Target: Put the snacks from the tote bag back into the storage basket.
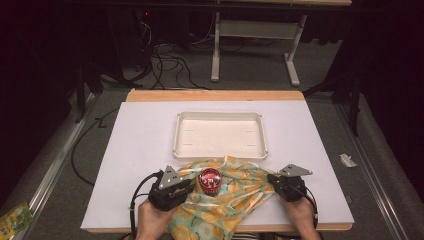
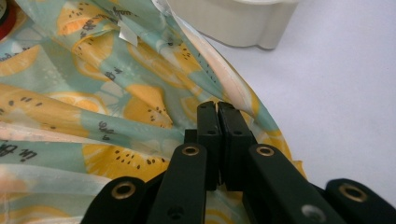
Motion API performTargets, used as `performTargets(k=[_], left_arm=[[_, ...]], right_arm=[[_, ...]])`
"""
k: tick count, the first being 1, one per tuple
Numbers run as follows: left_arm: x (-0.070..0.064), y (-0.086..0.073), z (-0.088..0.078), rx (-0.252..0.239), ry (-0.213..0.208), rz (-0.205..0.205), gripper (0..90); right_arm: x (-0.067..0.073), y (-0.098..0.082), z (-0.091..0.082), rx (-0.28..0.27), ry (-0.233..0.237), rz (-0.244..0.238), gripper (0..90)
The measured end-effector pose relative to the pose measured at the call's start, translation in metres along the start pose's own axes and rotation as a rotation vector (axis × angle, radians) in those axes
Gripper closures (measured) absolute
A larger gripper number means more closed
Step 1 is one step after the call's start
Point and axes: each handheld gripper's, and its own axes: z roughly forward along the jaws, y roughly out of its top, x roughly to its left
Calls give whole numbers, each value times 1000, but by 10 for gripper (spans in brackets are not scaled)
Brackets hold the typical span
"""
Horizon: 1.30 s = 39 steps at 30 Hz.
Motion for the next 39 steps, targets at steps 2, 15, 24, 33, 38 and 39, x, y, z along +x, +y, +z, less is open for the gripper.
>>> performTargets(k=[2, 15, 24, 33, 38, 39], left_arm=[[4, -3, 5, 28, 25, -14, 758], [32, -24, 22, 146, 164, -82, 783], [46, -23, 29, 164, 239, -54, 853], [51, -21, 35, 147, 264, -41, 877], [51, -25, 33, 113, 202, -61, 803], [51, -25, 33, 109, 196, -60, 798]], right_arm=[[1, 0, 0, 1, -4, -6, 891], [1, 1, 0, 6, -11, -28, 886], [1, 1, -1, 10, -38, -49, 900], [-1, 3, -1, 23, -65, -47, 900], [-4, 3, -3, 25, -39, -18, 896], [-4, 3, -5, 17, -27, -11, 884]])
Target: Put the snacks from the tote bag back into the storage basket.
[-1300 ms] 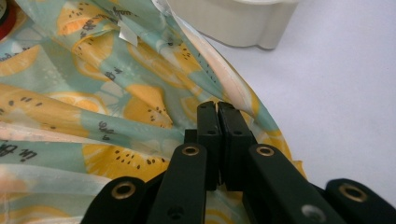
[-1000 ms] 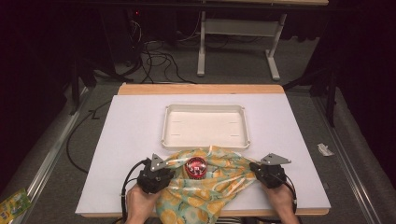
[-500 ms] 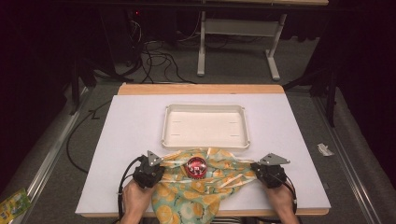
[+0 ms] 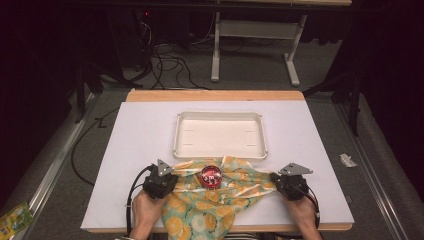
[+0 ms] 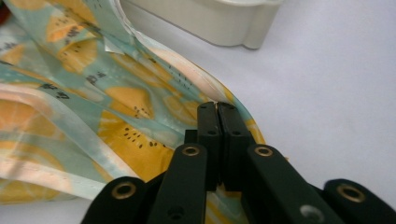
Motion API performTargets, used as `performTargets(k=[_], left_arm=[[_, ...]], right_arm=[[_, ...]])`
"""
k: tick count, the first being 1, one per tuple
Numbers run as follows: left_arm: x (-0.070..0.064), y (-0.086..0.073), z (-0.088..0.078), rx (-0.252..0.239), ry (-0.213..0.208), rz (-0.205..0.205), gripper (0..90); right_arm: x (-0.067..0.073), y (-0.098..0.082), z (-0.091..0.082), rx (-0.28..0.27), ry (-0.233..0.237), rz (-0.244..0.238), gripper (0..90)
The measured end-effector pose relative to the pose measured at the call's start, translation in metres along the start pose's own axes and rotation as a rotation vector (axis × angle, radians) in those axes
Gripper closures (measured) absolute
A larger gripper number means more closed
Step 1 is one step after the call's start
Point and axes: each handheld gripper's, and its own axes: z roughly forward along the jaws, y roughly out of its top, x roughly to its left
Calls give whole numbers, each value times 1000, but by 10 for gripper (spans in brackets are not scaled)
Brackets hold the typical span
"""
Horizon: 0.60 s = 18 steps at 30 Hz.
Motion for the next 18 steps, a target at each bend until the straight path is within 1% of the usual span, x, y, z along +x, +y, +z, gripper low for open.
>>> performTargets(k=[1, 2, 4, 5, 6, 7, 9, 11, 13, 14, 15, 18], left_arm=[[0, -1, 0, -3, -6, -3, 795], [1, -2, -1, -7, -12, -7, 791], [1, -3, -1, -15, -19, -12, 787], [1, -3, -1, -16, -23, -15, 786], [1, -3, -1, -16, -23, -15, 784], [1, -3, -1, -19, -27, -17, 783], [1, -4, 0, -20, -30, -16, 782], [1, -4, 0, -22, -33, -18, 780], [1, -4, 0, -24, -36, -17, 778], [1, -4, 0, -24, -36, -17, 776], [1, -4, 0, -25, -40, -18, 776], [1, -4, -1, -24, -44, -18, 774]], right_arm=[[-1, 0, -2, -8, 8, 3, 872], [-1, 1, -5, -15, 16, 16, 869], [-1, 2, -12, -41, 29, 21, 868], [-1, 4, -16, -56, 34, 19, 868], [-1, 4, -16, -56, 34, 19, 868], [0, 7, -23, -78, 51, 22, 868], [2, 12, -30, -99, 70, 21, 873], [5, 18, -35, -114, 93, 8, 883], [12, 25, -37, -121, 123, -9, 896], [12, 25, -37, -121, 123, -9, 896], [20, 32, -33, -116, 156, -35, 900], [36, 41, -20, -80, 202, -80, 900]])
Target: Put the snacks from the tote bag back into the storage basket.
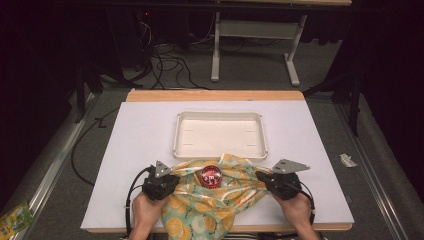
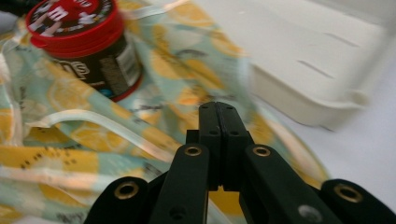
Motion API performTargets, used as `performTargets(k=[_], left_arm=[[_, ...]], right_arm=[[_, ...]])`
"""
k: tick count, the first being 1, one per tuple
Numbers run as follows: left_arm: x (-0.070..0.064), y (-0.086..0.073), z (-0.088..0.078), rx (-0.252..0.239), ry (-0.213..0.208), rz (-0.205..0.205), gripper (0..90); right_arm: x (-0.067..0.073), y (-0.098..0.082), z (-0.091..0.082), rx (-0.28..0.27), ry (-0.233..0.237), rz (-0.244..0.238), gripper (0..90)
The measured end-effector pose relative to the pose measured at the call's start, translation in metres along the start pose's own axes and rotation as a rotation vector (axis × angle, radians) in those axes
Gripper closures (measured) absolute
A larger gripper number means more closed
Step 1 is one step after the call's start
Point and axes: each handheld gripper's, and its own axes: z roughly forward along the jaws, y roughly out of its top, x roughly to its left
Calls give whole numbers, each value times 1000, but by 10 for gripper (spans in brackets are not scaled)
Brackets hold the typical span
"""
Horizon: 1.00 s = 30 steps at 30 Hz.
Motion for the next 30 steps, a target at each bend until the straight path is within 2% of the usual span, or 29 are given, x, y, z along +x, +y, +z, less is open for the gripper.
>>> performTargets(k=[5, 6, 7, 10, 13, 15, 16, 20, 23, 25, 28, 30], left_arm=[[0, 0, 0, -3, -3, 0, 771], [0, 0, 0, -3, -3, 0, 770], [0, 0, 0, -2, -2, 0, 770], [1, 0, -1, -3, -3, 1, 768], [2, 0, -2, -5, -1, 0, 764], [2, 0, -3, -6, 5, 0, 761], [2, 0, -3, -6, 5, 0, 760], [4, 0, -4, -5, 15, -2, 757], [7, 0, -6, -6, 32, -3, 756], [10, 0, -7, -2, 45, -3, 756], [14, 1, -10, -4, 50, -18, 756], [13, 3, -14, -17, 33, -26, 733]], right_arm=[[17, 8, 28, 39, 65, -43, 900], [17, 8, 28, 39, 65, -43, 900], [22, 9, 38, 57, 80, -58, 900], [25, 9, 50, 101, 67, -84, 900], [22, 5, 57, 129, 26, -77, 900], [16, 0, 58, 141, -5, -58, 900], [12, -3, 57, 127, -14, -42, 900], [-2, -11, 47, 128, -77, -3, 900], [-12, -19, 40, 118, -104, 19, 900], [-17, -24, 35, 108, -107, 44, 900], [-18, -27, 33, 97, -112, 46, 900], [-16, -27, 34, 100, -123, 39, 900]])
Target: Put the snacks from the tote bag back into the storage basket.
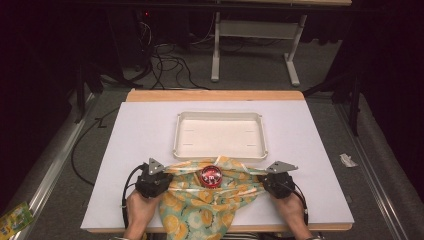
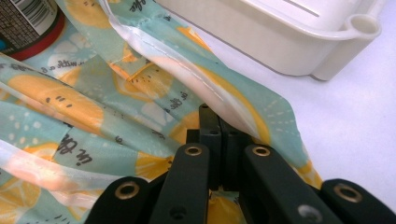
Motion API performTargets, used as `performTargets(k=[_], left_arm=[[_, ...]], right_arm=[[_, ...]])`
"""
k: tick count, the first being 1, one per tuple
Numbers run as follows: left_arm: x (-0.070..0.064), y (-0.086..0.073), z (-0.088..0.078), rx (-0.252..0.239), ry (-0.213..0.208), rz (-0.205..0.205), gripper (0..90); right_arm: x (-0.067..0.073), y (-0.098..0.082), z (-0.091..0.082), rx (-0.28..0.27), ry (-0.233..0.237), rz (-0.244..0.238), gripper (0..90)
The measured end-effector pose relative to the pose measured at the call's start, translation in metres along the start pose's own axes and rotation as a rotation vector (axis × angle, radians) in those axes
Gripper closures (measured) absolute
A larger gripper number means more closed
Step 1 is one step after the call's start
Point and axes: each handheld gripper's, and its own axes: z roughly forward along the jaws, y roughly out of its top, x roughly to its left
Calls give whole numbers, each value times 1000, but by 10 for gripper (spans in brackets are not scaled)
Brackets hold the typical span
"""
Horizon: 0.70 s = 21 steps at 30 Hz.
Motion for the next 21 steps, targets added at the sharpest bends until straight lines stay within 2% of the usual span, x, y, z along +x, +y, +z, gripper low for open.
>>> performTargets(k=[3, 5, 10, 11, 16, 21], left_arm=[[-9, 4, -9, -27, -55, 15, 677], [-16, 8, -11, -25, -84, 24, 638], [-26, 16, -4, -6, -90, 34, 533], [-31, 18, 3, 20, -88, 35, 524], [-43, 14, 15, 64, -96, 56, 531], [-46, 10, 20, 93, -85, 89, 610]], right_arm=[[0, 0, 0, -3, -3, -3, 900], [1, 0, 0, 1, -3, -4, 900], [1, -1, 0, -6, -9, -7, 900], [1, -1, 0, -8, -10, -8, 900], [1, -1, 0, -5, -13, -16, 900], [2, -1, 0, -3, -14, -16, 900]])
